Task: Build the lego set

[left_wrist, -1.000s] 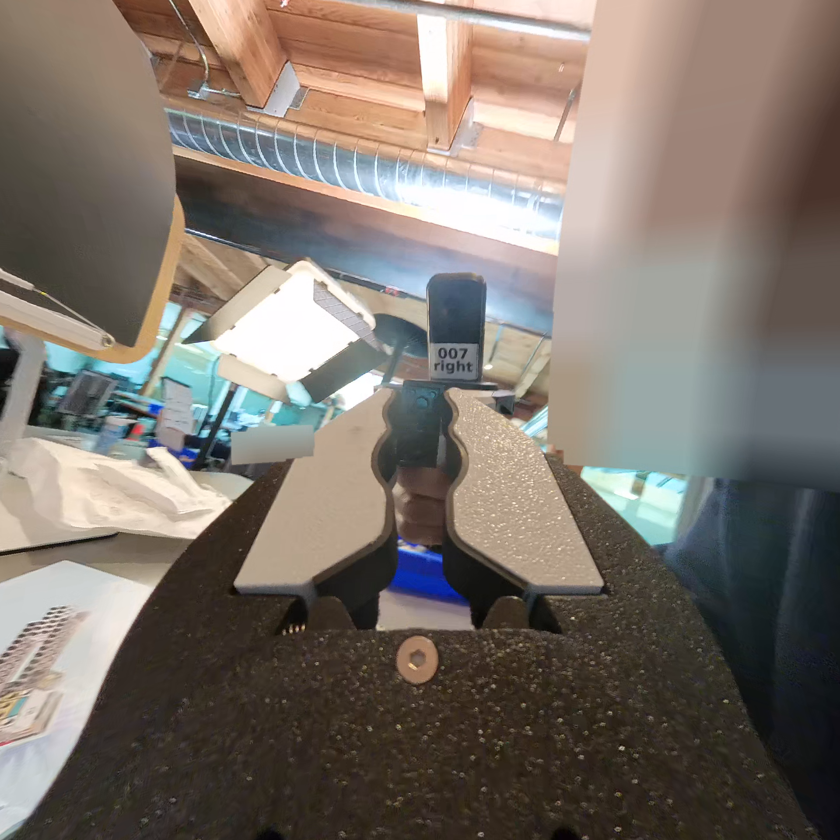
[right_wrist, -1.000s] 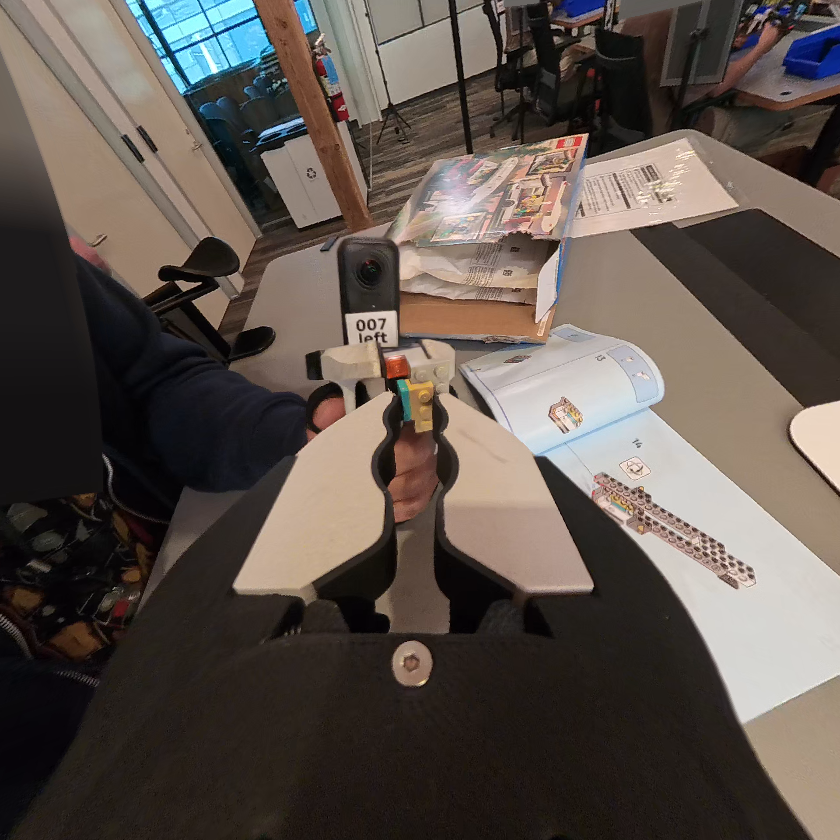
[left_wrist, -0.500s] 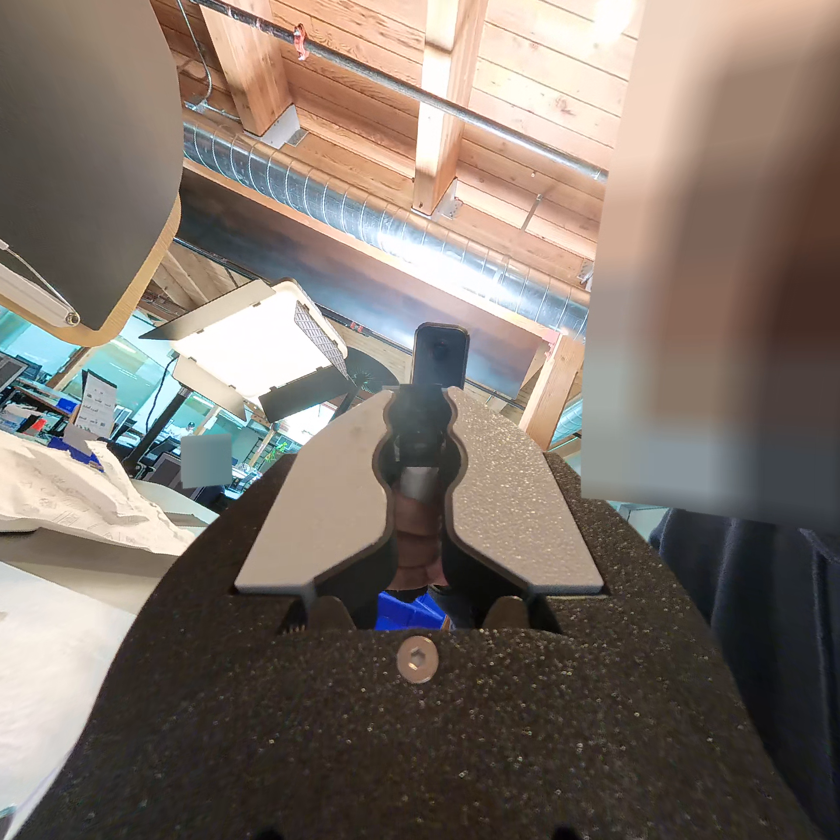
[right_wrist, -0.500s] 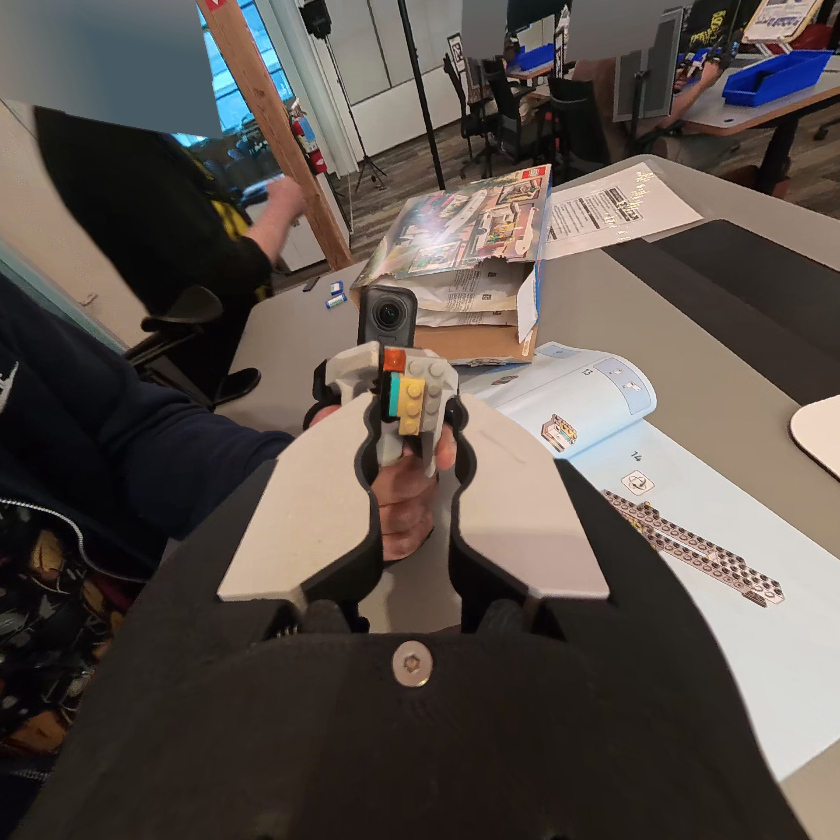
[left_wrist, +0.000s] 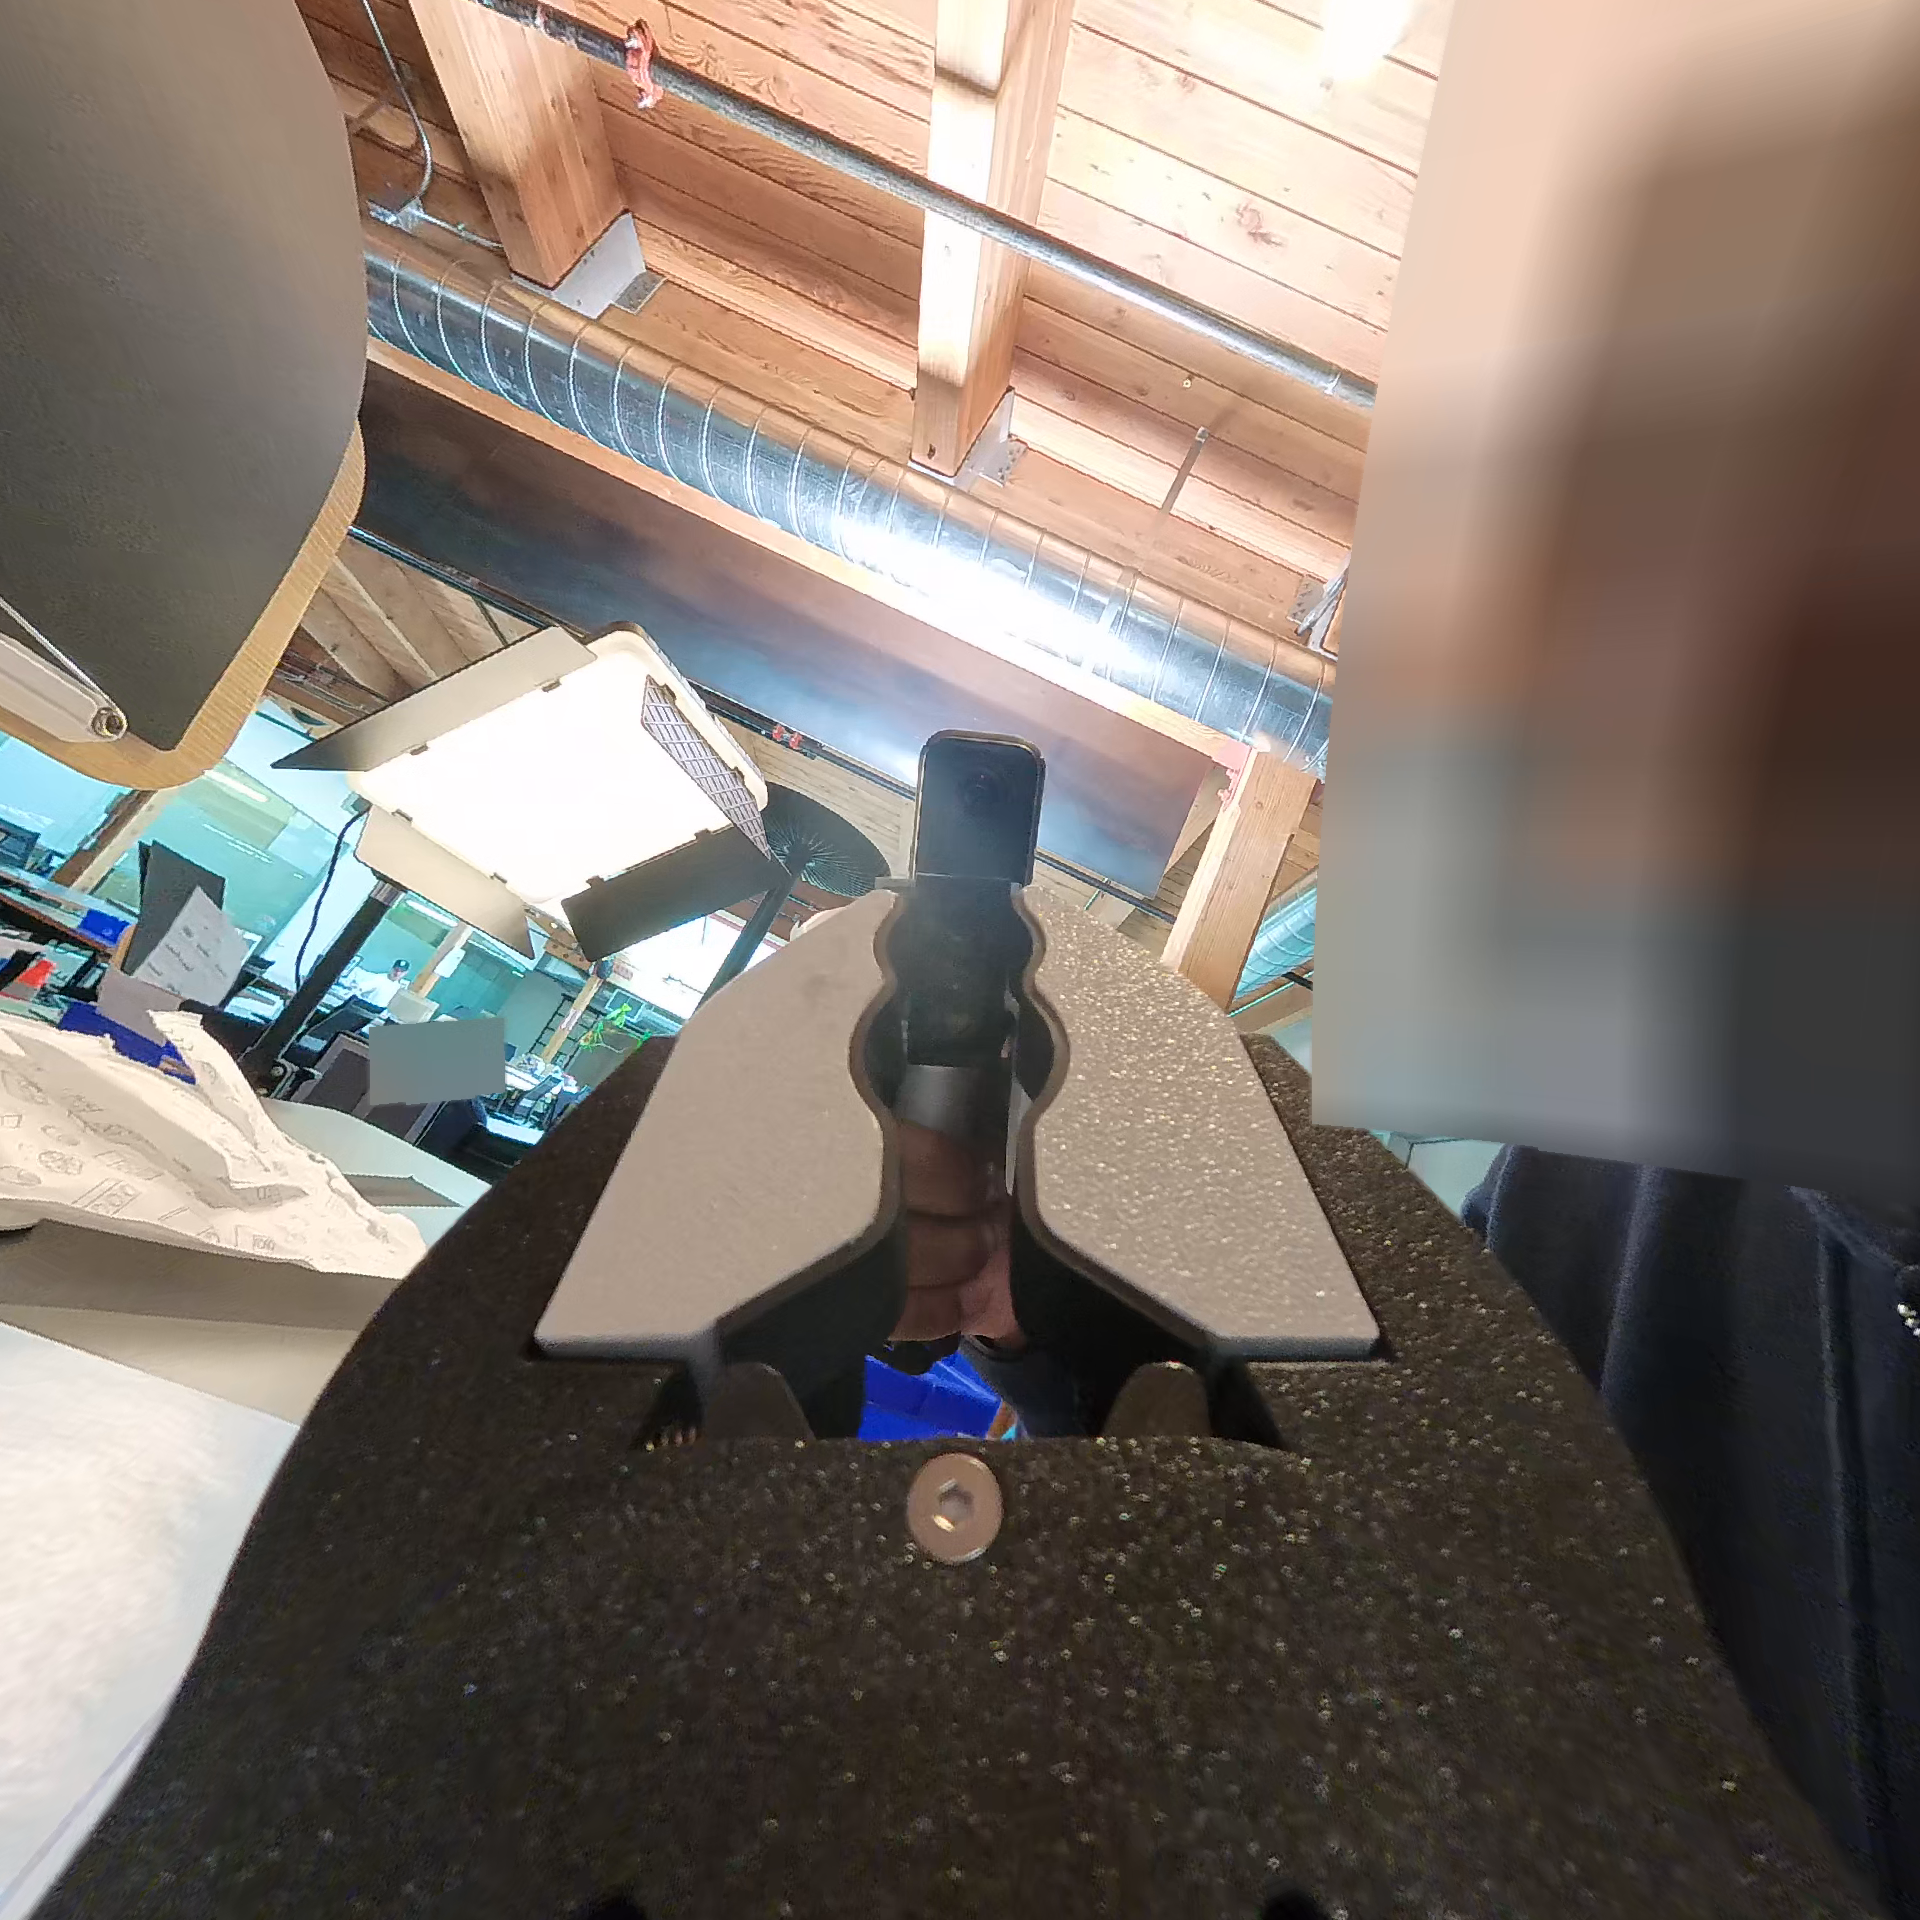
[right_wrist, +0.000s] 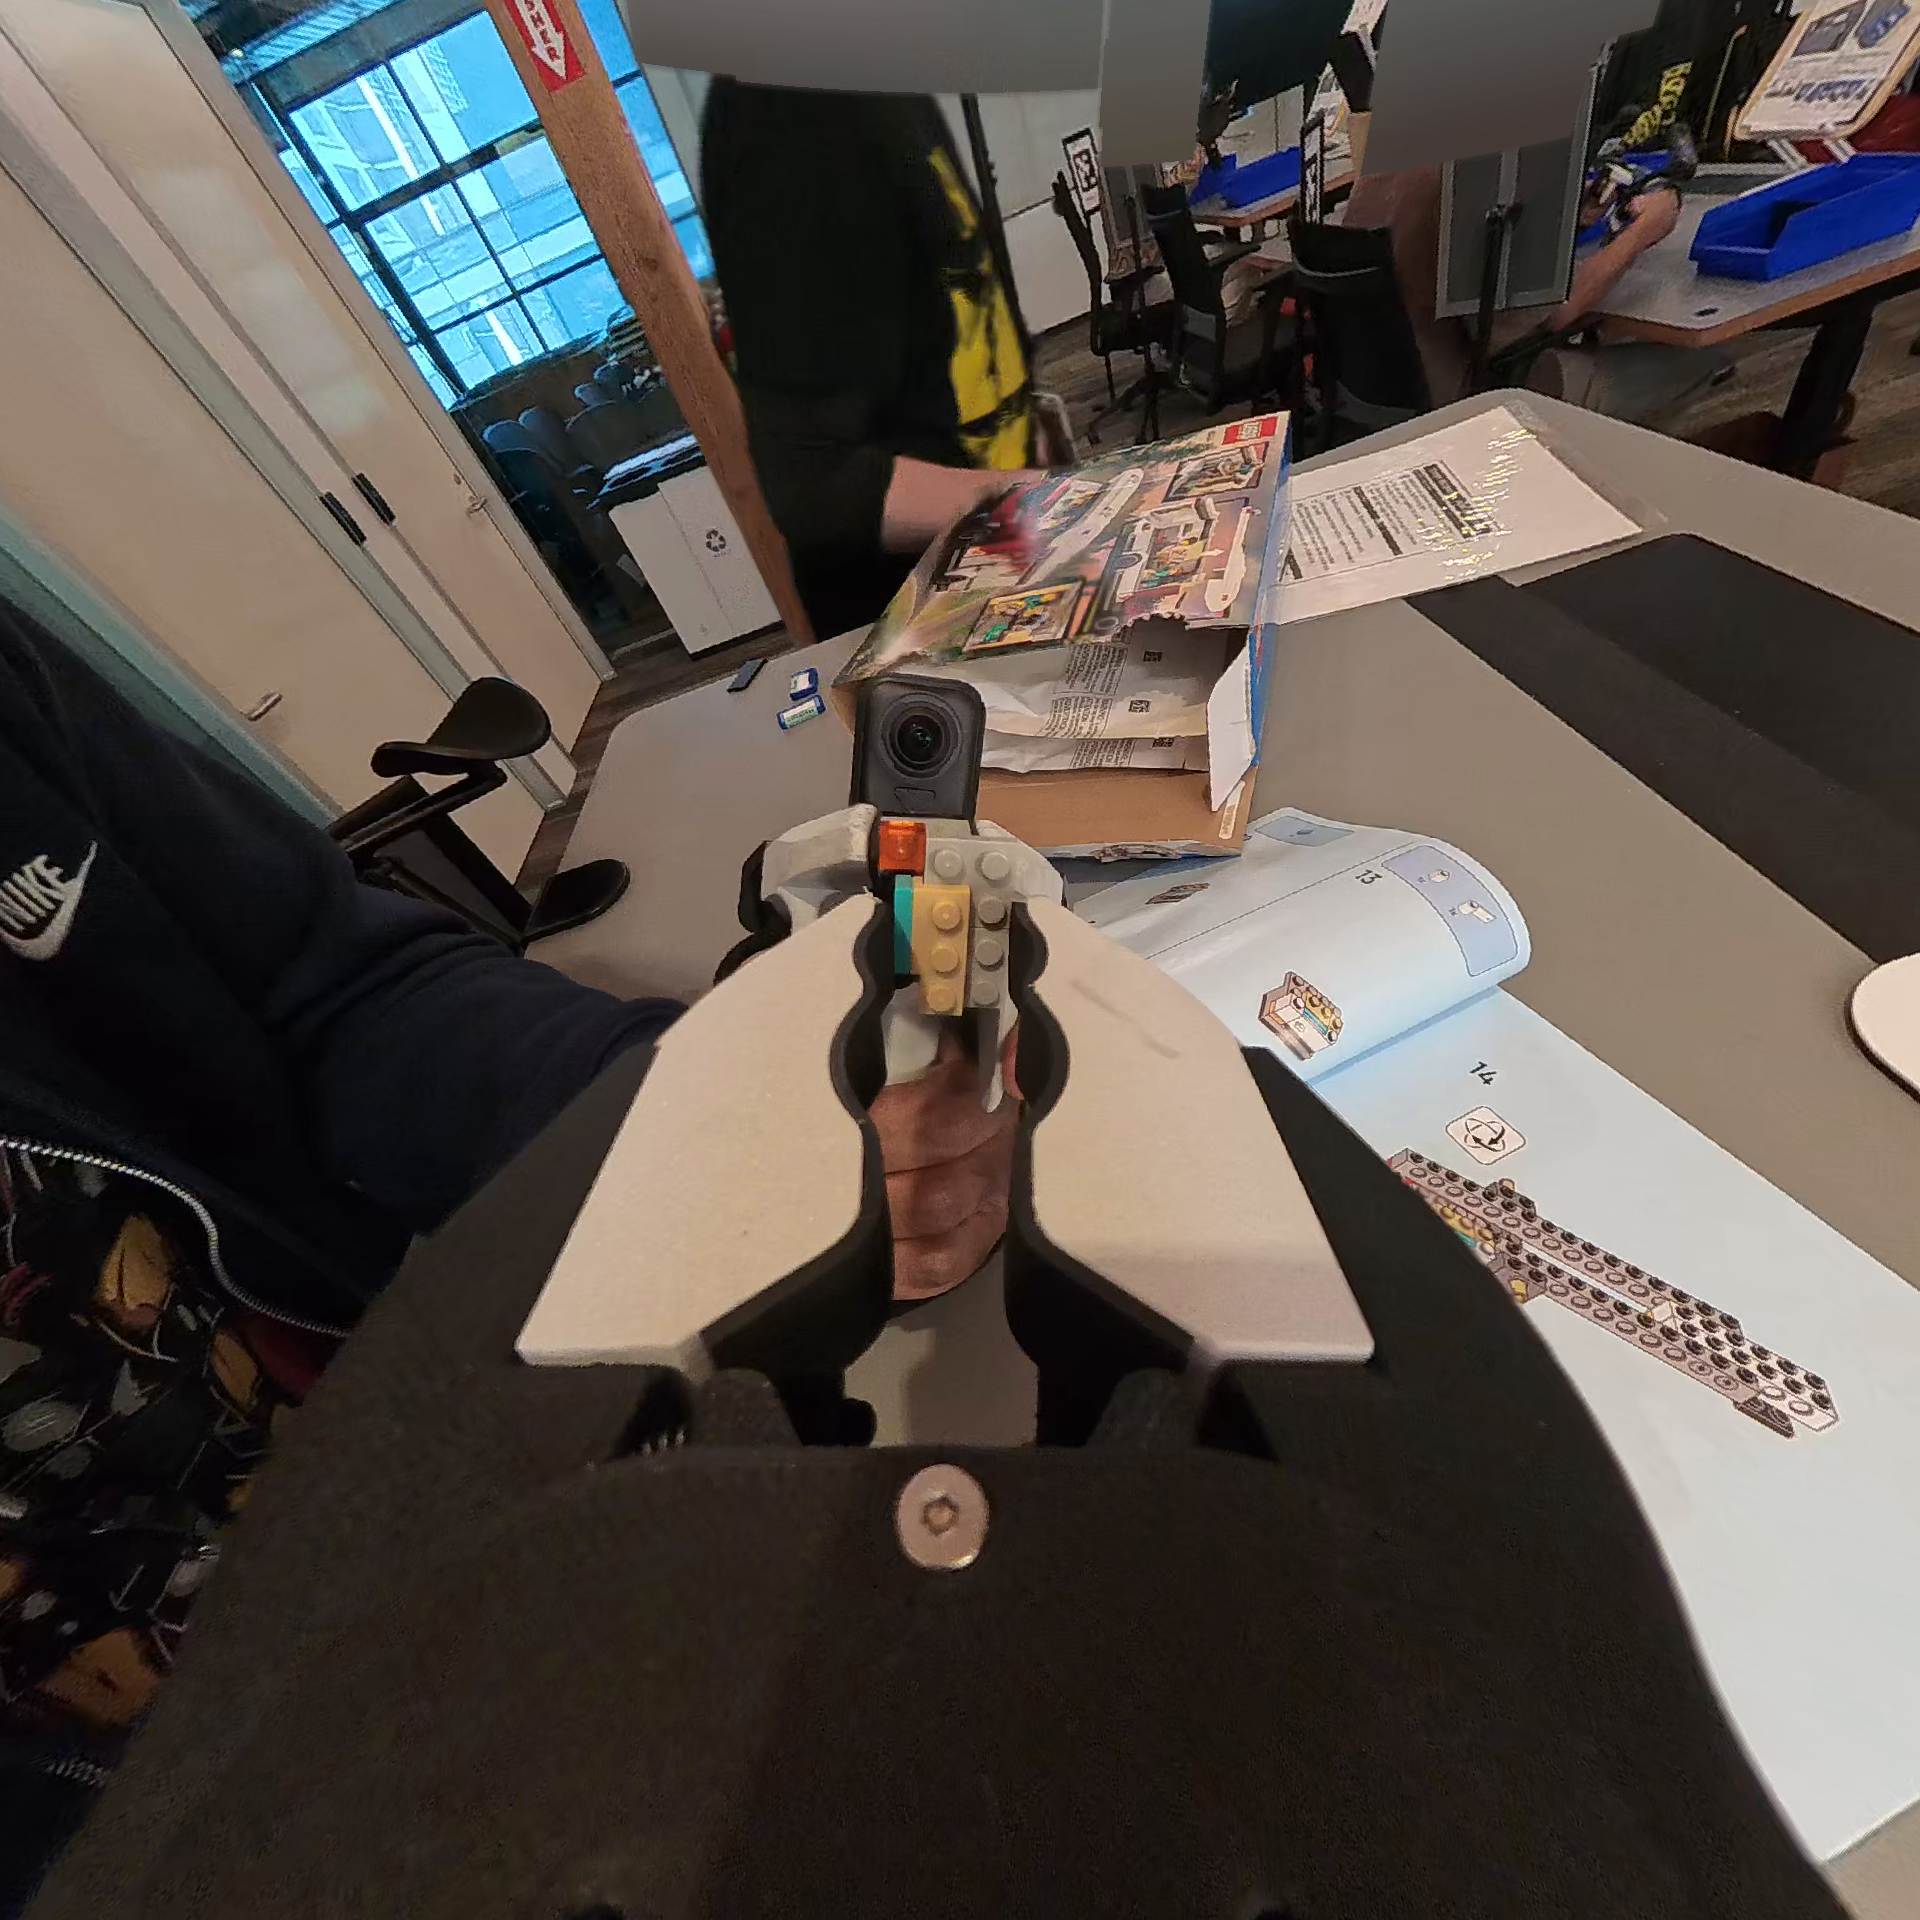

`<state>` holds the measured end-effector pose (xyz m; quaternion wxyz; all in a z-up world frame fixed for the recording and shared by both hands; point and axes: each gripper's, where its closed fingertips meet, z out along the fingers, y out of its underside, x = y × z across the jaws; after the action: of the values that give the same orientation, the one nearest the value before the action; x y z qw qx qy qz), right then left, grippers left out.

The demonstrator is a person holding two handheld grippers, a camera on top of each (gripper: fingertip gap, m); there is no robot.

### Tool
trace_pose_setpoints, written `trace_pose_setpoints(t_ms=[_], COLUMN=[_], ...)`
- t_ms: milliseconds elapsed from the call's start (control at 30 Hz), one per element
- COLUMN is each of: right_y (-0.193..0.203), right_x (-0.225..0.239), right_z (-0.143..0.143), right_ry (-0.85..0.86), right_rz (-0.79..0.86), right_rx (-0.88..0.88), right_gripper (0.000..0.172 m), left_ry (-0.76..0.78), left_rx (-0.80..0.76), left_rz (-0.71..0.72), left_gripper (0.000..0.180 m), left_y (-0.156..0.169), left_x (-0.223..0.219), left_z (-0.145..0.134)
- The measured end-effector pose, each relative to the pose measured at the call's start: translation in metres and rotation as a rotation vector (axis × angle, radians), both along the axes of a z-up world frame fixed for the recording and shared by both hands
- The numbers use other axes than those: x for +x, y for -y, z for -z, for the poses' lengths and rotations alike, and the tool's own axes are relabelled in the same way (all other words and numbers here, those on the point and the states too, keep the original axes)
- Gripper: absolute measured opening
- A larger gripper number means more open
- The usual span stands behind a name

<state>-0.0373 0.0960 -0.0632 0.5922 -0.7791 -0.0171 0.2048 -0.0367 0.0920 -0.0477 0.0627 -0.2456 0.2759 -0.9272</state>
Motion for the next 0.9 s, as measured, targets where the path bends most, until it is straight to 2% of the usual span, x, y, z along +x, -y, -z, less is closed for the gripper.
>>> trace_pose_setpoints(t_ms=[900], right_y=[0.0027], right_x=[-0.0009], right_z=[-0.0042], right_ry=[0.01], right_rz=[-0.009], right_rx=[0.027], right_gripper=[0.017], left_ry=[0.028], left_rx=[0.095], left_rz=[-0.088], left_gripper=[0.017], left_y=[0.002], left_x=[-0.0029], left_z=[-0.0026])
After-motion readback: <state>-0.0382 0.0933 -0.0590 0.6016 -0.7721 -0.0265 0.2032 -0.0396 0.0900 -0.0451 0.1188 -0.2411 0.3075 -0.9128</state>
